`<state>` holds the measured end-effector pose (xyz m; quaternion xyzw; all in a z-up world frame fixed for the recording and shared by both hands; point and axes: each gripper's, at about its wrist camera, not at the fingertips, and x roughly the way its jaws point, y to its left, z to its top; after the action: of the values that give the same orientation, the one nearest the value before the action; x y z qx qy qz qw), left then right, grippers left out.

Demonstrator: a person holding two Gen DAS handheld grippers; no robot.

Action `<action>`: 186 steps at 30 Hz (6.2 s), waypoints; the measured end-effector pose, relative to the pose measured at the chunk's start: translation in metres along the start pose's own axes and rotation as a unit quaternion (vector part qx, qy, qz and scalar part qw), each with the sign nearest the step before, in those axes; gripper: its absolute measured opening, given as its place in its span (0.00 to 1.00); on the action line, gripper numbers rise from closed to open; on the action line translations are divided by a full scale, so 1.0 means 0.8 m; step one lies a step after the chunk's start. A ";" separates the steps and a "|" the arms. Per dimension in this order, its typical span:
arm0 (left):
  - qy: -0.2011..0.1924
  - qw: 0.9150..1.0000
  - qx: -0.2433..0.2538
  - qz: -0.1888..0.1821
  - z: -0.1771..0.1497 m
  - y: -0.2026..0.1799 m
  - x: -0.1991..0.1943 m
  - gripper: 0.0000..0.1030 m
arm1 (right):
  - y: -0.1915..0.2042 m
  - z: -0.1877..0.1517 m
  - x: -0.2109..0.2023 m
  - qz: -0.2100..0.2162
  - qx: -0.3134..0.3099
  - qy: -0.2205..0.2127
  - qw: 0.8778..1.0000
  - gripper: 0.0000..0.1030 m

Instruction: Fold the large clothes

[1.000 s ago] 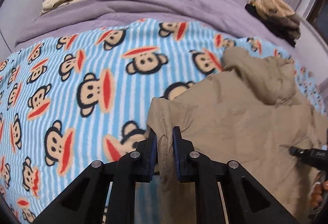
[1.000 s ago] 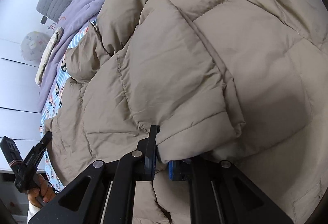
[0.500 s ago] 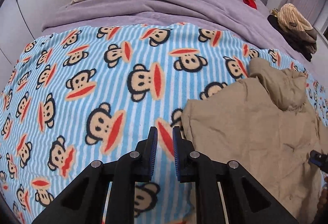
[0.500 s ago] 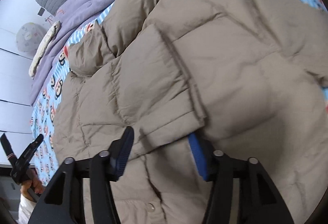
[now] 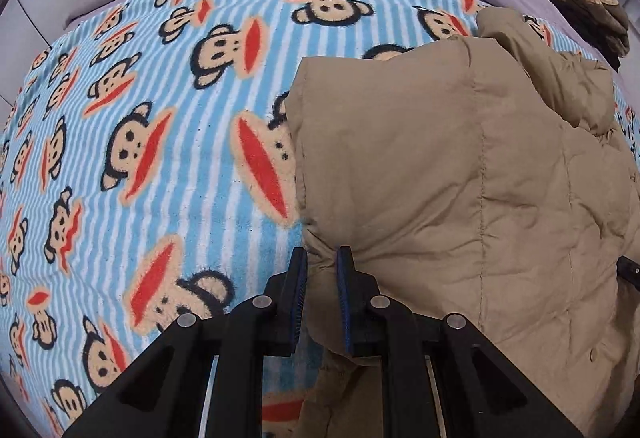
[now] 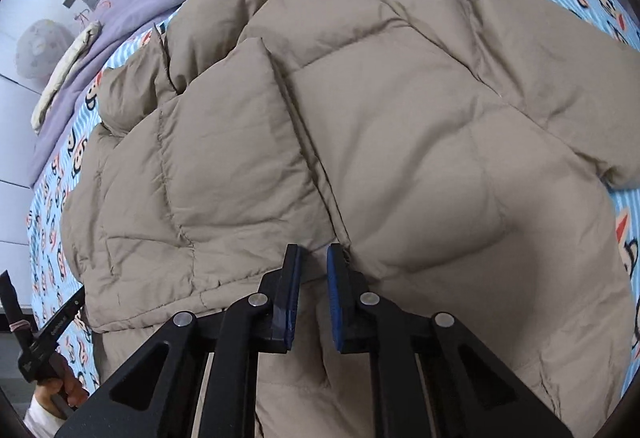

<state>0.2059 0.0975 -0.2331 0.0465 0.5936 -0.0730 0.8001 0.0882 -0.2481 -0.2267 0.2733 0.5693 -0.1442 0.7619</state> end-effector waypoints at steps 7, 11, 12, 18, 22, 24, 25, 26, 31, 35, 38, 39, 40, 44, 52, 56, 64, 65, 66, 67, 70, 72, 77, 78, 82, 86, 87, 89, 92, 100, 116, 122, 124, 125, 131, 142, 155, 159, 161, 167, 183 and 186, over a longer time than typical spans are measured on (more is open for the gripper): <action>-0.016 1.000 0.016 -0.003 -0.014 -0.020 -0.060 0.16 | -0.038 -0.027 -0.042 0.037 0.032 0.006 0.999 0.17; -0.034 0.999 0.035 -0.015 -0.030 -0.057 -0.097 0.16 | -0.054 -0.047 -0.060 0.055 0.046 0.015 0.997 0.17; -0.037 0.998 0.038 -0.021 -0.034 -0.067 -0.105 0.16 | -0.057 -0.053 -0.063 0.060 0.051 0.017 0.997 0.17; -0.044 0.996 0.061 -0.038 -0.050 -0.126 -0.131 0.17 | -0.085 -0.072 -0.082 0.078 0.078 0.019 0.994 0.17; -0.035 0.995 0.078 -0.046 -0.061 -0.160 -0.134 0.36 | -0.111 -0.080 -0.095 0.086 0.095 0.011 0.992 0.32; -0.041 0.996 0.077 -0.033 -0.067 -0.174 -0.138 0.99 | -0.124 -0.081 -0.102 0.087 0.106 0.003 0.991 0.44; -0.055 0.995 0.079 -0.026 -0.070 -0.180 -0.143 1.00 | -0.130 -0.081 -0.105 0.088 0.110 -0.001 0.990 0.44; -0.056 0.994 0.088 -0.029 -0.071 -0.189 -0.146 1.00 | -0.137 -0.081 -0.108 0.089 0.113 -0.004 0.990 0.44; -0.049 0.993 0.098 -0.039 -0.072 -0.226 -0.150 1.00 | -0.177 -0.081 -0.117 0.095 0.133 -0.011 0.986 0.48; -0.038 0.994 0.083 -0.054 -0.062 -0.249 -0.149 1.00 | -0.217 -0.076 -0.129 0.106 0.158 -0.026 0.981 0.61; -0.025 0.994 0.095 -0.052 -0.061 -0.272 -0.146 1.00 | -0.247 -0.067 -0.139 0.119 0.173 -0.048 0.977 0.83; -0.026 0.993 0.101 -0.048 -0.063 -0.280 -0.147 1.00 | -0.257 -0.065 -0.142 0.126 0.181 -0.055 0.974 0.86; -0.028 0.993 0.105 -0.045 -0.065 -0.287 -0.148 1.00 | -0.270 -0.061 -0.144 0.135 0.192 -0.062 0.970 0.89; -0.025 0.993 0.108 -0.036 -0.076 -0.312 -0.151 1.00 | -0.321 -0.048 -0.150 0.166 0.237 -0.093 0.953 1.00; -0.004 0.995 0.100 -0.030 -0.094 -0.350 -0.144 1.00 | -0.418 -0.008 -0.132 0.192 0.304 -0.086 0.929 1.00; 0.006 0.994 0.101 -0.031 -0.091 -0.367 -0.141 1.00 | -0.475 0.013 -0.125 0.221 0.358 -0.110 0.901 1.00; 0.009 0.994 0.106 -0.026 -0.073 -0.383 -0.133 1.00 | -0.554 0.045 -0.091 0.293 0.469 -0.153 0.819 1.00; 0.009 0.994 0.104 -0.026 -0.071 -0.381 -0.133 1.00 | -0.560 0.048 -0.087 0.307 0.481 -0.160 0.805 1.00; 0.008 0.994 0.101 -0.025 -0.070 -0.379 -0.133 1.00 | -0.564 0.050 -0.083 0.320 0.492 -0.167 0.792 1.00; 0.007 0.995 0.098 -0.024 -0.068 -0.376 -0.134 1.00 | -0.567 0.052 -0.080 0.331 0.503 -0.172 0.780 0.98; 0.002 0.996 0.087 -0.016 -0.062 -0.364 -0.137 1.00 | -0.569 0.058 -0.070 0.348 0.532 -0.159 0.755 0.56; -0.001 0.997 0.079 -0.012 -0.058 -0.355 -0.138 1.00 | -0.564 0.062 -0.059 0.363 0.543 -0.132 0.746 0.10; -0.016 0.998 0.067 -0.006 -0.048 -0.327 -0.147 1.00 | -0.535 0.090 -0.094 0.388 0.472 -0.169 0.773 0.08; -0.021 0.998 0.064 -0.004 -0.047 -0.318 -0.150 1.00 | -0.524 0.099 -0.104 0.401 0.453 -0.175 0.777 0.08; -0.044 0.998 0.053 0.005 -0.035 -0.275 -0.162 1.00 | -0.461 0.141 -0.156 0.430 0.352 -0.190 0.809 0.08; -0.059 0.998 0.033 0.019 -0.026 -0.222 -0.167 1.00 | -0.357 0.177 -0.189 0.435 0.246 -0.182 0.847 0.08; -0.062 0.998 0.027 0.018 -0.024 -0.207 -0.167 1.00 | -0.327 0.182 -0.194 0.433 0.219 -0.178 0.856 0.08; -0.063 0.998 0.017 0.018 -0.023 -0.182 -0.165 1.00 | -0.258 0.188 -0.202 0.417 0.155 -0.170 0.879 0.08; -0.057 0.998 0.013 0.024 -0.021 -0.149 -0.159 1.00 | -0.135 0.175 -0.197 0.356 0.035 -0.148 0.922 0.08; -0.065 0.997 -0.011 0.035 -0.024 -0.083 -0.165 1.00 | 0.028 0.090 -0.040 0.248 -0.033 0.003 0.968 0.08; -0.050 0.997 -0.037 -0.043 0.002 -0.100 -0.134 1.00 | -0.091 0.110 -0.086 0.198 0.141 -0.015 0.970 0.31; -0.044 0.991 -0.056 -0.109 0.004 -0.087 -0.136 1.00 | 0.009 0.114 -0.086 0.239 0.002 -0.026 0.971 0.10; -0.040 0.987 -0.069 -0.142 0.005 -0.080 -0.135 1.00 | 0.053 0.096 -0.080 0.240 -0.063 -0.009 0.969 0.10; -0.039 0.984 -0.075 -0.160 0.006 -0.077 -0.135 1.00 | 0.074 0.084 -0.075 0.239 -0.093 0.005 0.967 0.10; -0.017 0.967 -0.090 -0.238 0.008 -0.090 -0.120 1.00 | 0.112 0.017 -0.018 0.202 -0.146 0.114 0.962 0.49; 0.041 0.970 -0.051 -0.235 0.036 -0.167 -0.023 0.90 | -0.060 0.020 -0.060 0.148 -0.013 0.083 0.985 0.57; 0.054 0.976 -0.051 -0.206 0.006 -0.145 -0.010 0.13 | -0.171 0.076 -0.072 0.164 0.117 0.010 0.979 0.52; 0.052 0.979 -0.047 -0.194 0.008 -0.148 -0.005 0.13 | -0.183 0.119 -0.054 0.128 0.125 -0.001 0.984 0.32; 0.046 0.983 -0.034 -0.175 0.010 -0.147 -0.019 0.13 | -0.187 0.124 -0.036 0.114 0.129 0.013 0.985 0.31; 0.010 0.993 -0.028 -0.113 0.012 -0.104 -0.072 0.13 | -0.201 0.125 -0.030 0.130 0.136 0.013 0.982 0.31; 0.035 0.994 0.011 -0.106 0.046 -0.195 -0.008 0.13 | -0.255 0.179 -0.087 0.230 0.153 -0.023 0.961 0.59; 0.034 0.994 0.013 -0.101 0.047 -0.195 -0.006 0.13 | -0.273 0.197 -0.030 0.271 0.231 0.022 0.934 0.50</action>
<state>0.2127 -0.0620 -0.2155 -0.0012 0.6213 -0.1594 0.7672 0.0890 -0.5181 -0.2276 0.5889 0.4413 -0.0539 0.6749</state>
